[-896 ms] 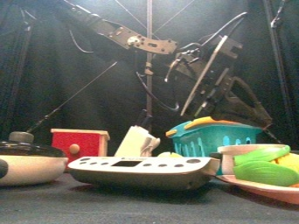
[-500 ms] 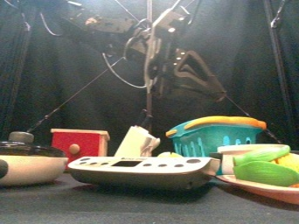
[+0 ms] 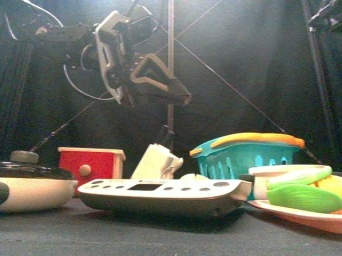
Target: Grab white sushi roll
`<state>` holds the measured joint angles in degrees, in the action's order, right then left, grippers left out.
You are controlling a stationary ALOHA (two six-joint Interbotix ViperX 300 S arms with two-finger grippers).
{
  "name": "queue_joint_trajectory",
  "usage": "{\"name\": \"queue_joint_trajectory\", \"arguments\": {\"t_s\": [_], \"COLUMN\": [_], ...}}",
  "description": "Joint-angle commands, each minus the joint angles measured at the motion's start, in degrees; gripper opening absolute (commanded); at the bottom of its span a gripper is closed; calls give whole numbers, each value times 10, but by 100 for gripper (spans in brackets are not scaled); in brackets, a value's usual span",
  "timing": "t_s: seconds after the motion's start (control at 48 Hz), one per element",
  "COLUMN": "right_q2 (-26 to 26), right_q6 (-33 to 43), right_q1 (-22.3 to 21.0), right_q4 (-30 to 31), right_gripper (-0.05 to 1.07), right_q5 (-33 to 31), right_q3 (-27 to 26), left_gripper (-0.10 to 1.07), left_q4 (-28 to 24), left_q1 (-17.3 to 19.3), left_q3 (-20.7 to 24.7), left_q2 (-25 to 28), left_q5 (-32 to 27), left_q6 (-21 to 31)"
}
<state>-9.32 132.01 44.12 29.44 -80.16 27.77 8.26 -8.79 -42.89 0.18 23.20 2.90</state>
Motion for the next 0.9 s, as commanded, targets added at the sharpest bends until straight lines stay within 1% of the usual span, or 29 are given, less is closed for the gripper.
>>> {"name": "queue_joint_trajectory", "arguments": {"t_s": [0.0,0.125,0.25,0.333,0.667,0.75,0.875], "right_q2": [27,27,27,27,22,22,22], "right_q6": [2,3,4,3,3,3,2], "right_q1": [-9,-18,-24,-26,-41,-44,-48], "right_q4": [-4,-17,-25,-21,-6,3,18], "right_gripper": [104,104,104,104,103,103,97], "right_q5": [34,67,76,95,164,176,191], "right_q3": [6,26,42,49,81,83,84], "left_gripper": [40,40,40,40,40,40,40], "left_q4": [-1,-1,0,1,23,35,64], "left_q1": [-1,-1,-1,-1,-6,-6,-6], "left_q3": [-17,-51,-85,-112,-190,-207,-229], "left_q2": [-30,-62,-94,-115,-191,-210,-235], "left_q5": [12,18,31,43,78,85,87], "left_q6": [-2,-2,2,3,4,4,4]}}
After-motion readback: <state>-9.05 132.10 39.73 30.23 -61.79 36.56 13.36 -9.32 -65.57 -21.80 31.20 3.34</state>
